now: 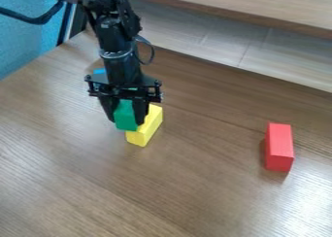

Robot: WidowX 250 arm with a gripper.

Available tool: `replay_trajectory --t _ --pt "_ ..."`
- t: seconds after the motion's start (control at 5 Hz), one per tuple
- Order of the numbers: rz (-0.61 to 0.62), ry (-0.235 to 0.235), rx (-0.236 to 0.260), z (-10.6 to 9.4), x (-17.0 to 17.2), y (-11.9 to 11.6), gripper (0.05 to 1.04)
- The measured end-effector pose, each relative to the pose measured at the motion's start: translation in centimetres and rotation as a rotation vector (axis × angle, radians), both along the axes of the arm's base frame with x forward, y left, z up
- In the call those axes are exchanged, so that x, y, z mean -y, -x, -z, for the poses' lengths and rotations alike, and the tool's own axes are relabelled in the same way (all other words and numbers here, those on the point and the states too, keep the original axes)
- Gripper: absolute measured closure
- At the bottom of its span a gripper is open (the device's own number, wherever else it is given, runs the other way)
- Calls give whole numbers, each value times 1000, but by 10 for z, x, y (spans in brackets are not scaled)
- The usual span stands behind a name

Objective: Move the green rectangle to the middle of the table.

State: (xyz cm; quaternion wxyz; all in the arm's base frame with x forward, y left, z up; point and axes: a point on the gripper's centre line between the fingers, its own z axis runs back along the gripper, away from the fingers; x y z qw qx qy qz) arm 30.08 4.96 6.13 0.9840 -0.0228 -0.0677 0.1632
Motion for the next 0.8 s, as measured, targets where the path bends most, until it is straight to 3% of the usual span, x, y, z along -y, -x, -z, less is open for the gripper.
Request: replay_trajectory --t 0.2,0.4,0.8 --pt "2 2 16 -11 2 1 495" --pt "19 -31 93 -46 11 -6 496" --pt "74 -28 121 -56 35 -15 496"
